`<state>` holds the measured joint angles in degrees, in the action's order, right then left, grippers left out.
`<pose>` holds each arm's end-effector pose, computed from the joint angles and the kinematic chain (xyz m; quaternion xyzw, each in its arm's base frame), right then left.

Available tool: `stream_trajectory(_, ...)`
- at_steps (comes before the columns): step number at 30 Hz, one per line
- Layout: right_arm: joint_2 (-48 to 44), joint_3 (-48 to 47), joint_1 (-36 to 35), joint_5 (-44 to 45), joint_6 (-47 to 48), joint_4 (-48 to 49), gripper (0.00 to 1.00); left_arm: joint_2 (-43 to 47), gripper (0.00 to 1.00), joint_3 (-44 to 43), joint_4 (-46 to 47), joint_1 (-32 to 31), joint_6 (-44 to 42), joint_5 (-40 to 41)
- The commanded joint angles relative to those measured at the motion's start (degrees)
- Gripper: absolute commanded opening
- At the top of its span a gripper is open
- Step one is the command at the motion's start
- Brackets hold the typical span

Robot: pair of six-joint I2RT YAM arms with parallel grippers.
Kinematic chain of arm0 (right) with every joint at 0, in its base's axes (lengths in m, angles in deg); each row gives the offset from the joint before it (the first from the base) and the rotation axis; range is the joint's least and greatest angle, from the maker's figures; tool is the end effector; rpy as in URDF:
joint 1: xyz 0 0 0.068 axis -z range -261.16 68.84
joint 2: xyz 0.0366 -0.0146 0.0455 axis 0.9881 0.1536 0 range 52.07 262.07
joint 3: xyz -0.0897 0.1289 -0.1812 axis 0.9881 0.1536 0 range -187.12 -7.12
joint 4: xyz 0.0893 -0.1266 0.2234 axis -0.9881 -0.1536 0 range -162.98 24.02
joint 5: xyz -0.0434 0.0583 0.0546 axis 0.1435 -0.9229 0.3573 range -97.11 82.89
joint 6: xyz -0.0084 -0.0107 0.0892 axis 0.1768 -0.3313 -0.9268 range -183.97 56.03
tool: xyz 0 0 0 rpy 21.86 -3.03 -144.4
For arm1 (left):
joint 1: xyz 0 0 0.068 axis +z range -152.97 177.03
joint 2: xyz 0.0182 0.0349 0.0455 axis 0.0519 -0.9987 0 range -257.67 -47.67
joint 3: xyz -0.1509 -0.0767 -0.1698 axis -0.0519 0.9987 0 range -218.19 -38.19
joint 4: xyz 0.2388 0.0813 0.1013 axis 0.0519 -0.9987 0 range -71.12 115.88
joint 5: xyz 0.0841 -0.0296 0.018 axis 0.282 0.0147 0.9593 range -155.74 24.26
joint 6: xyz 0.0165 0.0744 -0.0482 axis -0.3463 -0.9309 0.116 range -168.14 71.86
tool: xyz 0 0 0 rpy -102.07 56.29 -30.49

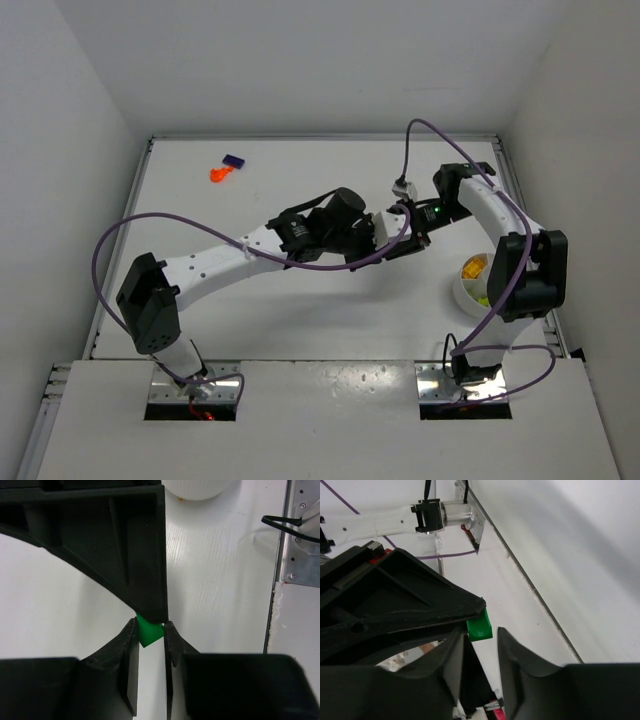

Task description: Sort the legos into containers by color

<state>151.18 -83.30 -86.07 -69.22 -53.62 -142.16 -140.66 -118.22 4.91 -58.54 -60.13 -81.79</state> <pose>0.2907 0.0964 0.1856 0.0728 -0.8519 -0.5168 0.0435 0.2195 -0.3595 0.2594 0.5404 0.6900 -0.2872 0.3864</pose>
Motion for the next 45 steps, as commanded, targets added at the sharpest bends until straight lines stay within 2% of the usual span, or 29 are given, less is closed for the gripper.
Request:
stream_trajectory(1, -0.06, -1.43, -0.72, -0.56, -0.07, 1.03, 0.36, 0.62, 0.0, -1.62, 1.37, 0.02, -0.32, -1.08)
stream_trajectory(2, -0.06, -1.43, -0.72, -0.56, -0.07, 1.04, 0.4, 0.62, 0.0, -1.62, 1.37, 0.02, 0.21, -1.08)
stream_trajectory(7, 0.47, -1.95, -0.72, -1.61, -0.07, 0.42, 0.4, 0.62, 0.0, -1.62, 1.37, 0.02, 0.21, -1.7)
stream_trajectory(9, 0.47, -1.95, -0.72, -1.61, 0.46, 0.42, 0.36, 0.62, 0.0, -1.62, 1.37, 0.02, 0.21, -1.7)
stream_trajectory(13, 0.99, -1.95, -0.72, -2.75, 0.46, -0.19, 0.35, 1.14, 0.0, -1.62, 1.37, -0.5, 0.74, -2.93)
stream_trajectory(18, 1.52, -2.48, -0.72, -3.37, 2.21, -0.81, 0.26, 1.14, 0.0, -1.62, 1.37, -0.5, 0.74, -3.45)
stream_trajectory(21, 1.52, -2.48, -0.72, -3.9, 2.83, -1.34, 0.16, 1.14, 0.0, -1.62, 1.37, -0.5, 0.74, -3.46)
stream_trajectory(22, 1.52, -2.48, -0.72, -3.9, 2.83, -1.34, 0.11, 1.14, 0.05, -1.62, 1.37, -0.5, 0.74, -3.46)
stream_trajectory(23, 1.0, -2.48, -0.72, -3.9, 3.53, -1.86, 0.09, 1.14, 0.16, -1.62, 1.37, -0.5, 0.74, -3.46)
stream_trajectory(24, 1.0, -2.48, -0.72, -3.9, 3.54, -1.86, 0.08, 1.14, 0.46, -1.1, 1.37, -0.5, 0.74, -2.85)
stream_trajectory(26, -0.84, -2.48, 0.59, -3.2, 3.54, -1.34, 0.03, 1.14, 0.64, -1.09, 1.37, -0.5, 1.35, -2.32)
stream_trajectory(27, -1.54, -2.48, 0.6, -1.11, 3.54, -1.34, 0.03, 1.14, 0.82, -0.57, 1.37, 0.02, 1.35, -2.32)
stream_trajectory(29, -4.35, -2.48, 0.6, 0.92, 2.31, 0.67, 0.02, 1.85, 1.0, -0.04, 1.37, 2.38, 3.97, -1.79)
stream_trajectory(35, -10.42, -3.09, 2.7, 13.22, -3.05, 4.72, 0.0, 5.44, 1.0, -0.57, 2.78, 12.4, 11.62, -6.53)
stream_trajectory(39, -12.1, -5.47, 3.76, 29.03, -4.81, 5.34, 0.0, 5.98, 1.0, 0.66, 3.39, 20.04, 21.11, -0.04)
stream_trajectory(42, -15.69, -6.17, 4.9, 40.37, -5.95, 6.04, 0.0, 5.98, 1.0, 0.66, 1.82, 24.96, 20.26, -5.99)
stream_trajectory(45, -19.47, -3.02, 6.22, 52.23, -5.95, 7.54, 0.0, 5.89, 1.0, 1.28, 1.81, 26.48, 20.25, -8.12)
